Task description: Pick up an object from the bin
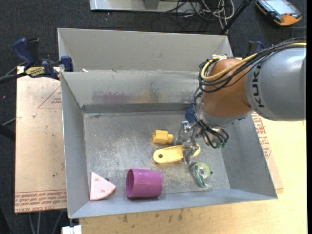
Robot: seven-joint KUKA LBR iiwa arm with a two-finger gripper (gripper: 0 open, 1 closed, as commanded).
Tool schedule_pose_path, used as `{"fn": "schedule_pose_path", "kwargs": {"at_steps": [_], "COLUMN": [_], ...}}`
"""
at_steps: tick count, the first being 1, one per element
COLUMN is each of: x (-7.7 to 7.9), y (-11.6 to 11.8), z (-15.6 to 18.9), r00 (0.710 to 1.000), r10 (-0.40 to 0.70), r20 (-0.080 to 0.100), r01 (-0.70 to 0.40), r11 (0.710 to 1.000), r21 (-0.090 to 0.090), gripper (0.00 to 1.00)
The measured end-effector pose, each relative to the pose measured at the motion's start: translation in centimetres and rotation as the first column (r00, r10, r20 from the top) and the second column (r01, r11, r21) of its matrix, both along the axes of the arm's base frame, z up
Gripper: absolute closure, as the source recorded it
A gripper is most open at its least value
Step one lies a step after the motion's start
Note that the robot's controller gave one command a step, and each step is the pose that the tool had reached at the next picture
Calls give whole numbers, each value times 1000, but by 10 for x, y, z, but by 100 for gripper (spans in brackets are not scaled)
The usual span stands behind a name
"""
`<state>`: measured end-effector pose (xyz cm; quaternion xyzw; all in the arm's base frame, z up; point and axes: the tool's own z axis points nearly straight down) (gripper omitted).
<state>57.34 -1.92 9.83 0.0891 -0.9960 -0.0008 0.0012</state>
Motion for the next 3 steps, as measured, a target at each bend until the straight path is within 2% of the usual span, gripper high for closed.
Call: {"fn": "schedule_pose_path", "kwargs": {"at_steps": [2,3], "x": [3,2], "y": [0,0], "z": [33,42], "r00": [1000,1000], "r10": [0,-1], "r20": [8,6], "r01": [1,1], "r11": [1000,1000], "r21": [-1,-1], "gripper": [100,100]}}
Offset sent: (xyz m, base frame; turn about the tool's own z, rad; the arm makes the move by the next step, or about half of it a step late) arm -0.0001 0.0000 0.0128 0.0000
